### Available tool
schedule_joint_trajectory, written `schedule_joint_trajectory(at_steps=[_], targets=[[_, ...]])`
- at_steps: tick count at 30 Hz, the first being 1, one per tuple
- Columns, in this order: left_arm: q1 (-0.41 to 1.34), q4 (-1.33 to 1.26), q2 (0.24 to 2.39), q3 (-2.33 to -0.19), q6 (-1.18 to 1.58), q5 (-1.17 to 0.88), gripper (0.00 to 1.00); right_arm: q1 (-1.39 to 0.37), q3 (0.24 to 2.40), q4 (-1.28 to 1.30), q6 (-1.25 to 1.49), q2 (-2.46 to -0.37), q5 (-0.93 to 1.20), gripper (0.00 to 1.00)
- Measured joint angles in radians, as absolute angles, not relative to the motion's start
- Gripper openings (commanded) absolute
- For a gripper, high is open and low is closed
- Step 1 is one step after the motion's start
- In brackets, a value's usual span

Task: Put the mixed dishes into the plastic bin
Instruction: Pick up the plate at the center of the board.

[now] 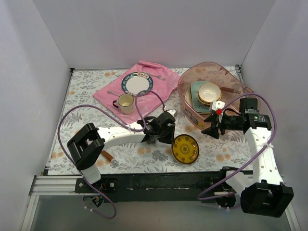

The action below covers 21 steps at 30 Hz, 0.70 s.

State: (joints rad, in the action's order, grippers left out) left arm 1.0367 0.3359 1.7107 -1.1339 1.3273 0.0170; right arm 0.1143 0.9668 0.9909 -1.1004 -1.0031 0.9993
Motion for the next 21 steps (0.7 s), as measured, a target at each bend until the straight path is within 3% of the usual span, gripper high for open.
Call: schedule_joint_trajectory(at_steps=[11,15,21], targets=[[0.948,0.194,1.676,-1.032,1.423,-0.163,0.00,-0.178,0.794,0.987,-1.248,-1.003,0.879,0.65],[0.939,0.152,1.676,-1.024,1.453,-0.209,0.00,-0.271,0.742,0.941,-1.278,-1.004,0.820,0.74],[0.926,0.110,1.678,-1.024,1.484,-0.263,0.00,-0.368,0.703,0.897,-1.325,-1.000,0.741,0.76]])
